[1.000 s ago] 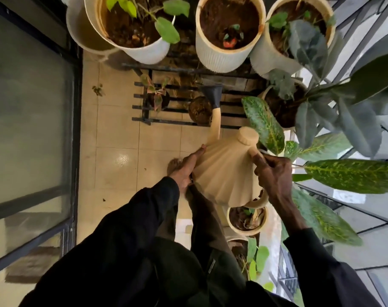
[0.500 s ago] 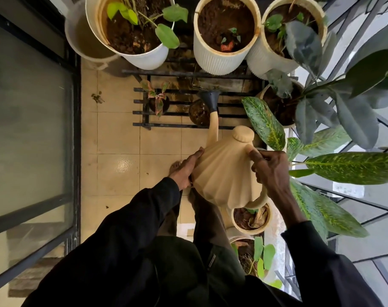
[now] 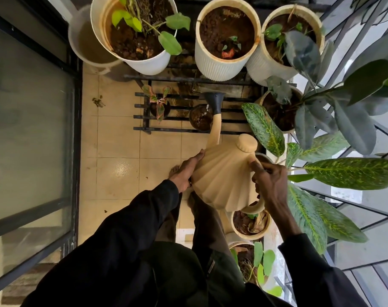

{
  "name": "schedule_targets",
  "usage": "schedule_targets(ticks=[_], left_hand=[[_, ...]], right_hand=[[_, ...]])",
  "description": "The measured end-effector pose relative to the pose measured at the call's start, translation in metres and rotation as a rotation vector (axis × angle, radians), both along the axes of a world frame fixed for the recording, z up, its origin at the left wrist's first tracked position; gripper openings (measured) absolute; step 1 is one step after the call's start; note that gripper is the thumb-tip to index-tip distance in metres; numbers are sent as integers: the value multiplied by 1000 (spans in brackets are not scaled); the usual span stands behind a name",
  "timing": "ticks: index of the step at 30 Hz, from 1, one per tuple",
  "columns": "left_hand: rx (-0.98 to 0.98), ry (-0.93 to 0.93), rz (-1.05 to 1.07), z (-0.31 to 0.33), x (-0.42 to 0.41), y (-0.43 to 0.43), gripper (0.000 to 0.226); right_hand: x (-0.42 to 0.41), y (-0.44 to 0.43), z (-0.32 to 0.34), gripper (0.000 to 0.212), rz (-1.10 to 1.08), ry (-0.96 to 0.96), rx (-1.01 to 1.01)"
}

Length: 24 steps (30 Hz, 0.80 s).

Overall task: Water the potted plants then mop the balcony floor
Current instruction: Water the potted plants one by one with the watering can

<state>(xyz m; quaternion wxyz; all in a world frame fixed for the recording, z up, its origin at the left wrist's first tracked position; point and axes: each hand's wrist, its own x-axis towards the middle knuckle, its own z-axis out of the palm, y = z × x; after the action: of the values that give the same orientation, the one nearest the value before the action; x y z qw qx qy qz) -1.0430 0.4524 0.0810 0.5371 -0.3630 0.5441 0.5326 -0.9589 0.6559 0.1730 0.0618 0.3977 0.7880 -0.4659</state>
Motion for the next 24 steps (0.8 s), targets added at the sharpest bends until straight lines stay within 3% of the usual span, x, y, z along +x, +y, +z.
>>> schedule_targets(ticks=[3,8,15,20,24], left_hand=[[9,38,5,1,2,-1,77],[-16,91,29,4,5,-2,105],[32,203,61,31,11,-2,83],[54,272,91,52,15,1,80],[92,326,97,72,15,2,75]], right_hand=[[5,-3,0,46,-26,34,0],[17,-4,-1,63,-36,113,36],[27,-5,11,65,-34,192,59],[32,-1,27,72,-23,257,66],[33,5,40,65,-51,281,61]])
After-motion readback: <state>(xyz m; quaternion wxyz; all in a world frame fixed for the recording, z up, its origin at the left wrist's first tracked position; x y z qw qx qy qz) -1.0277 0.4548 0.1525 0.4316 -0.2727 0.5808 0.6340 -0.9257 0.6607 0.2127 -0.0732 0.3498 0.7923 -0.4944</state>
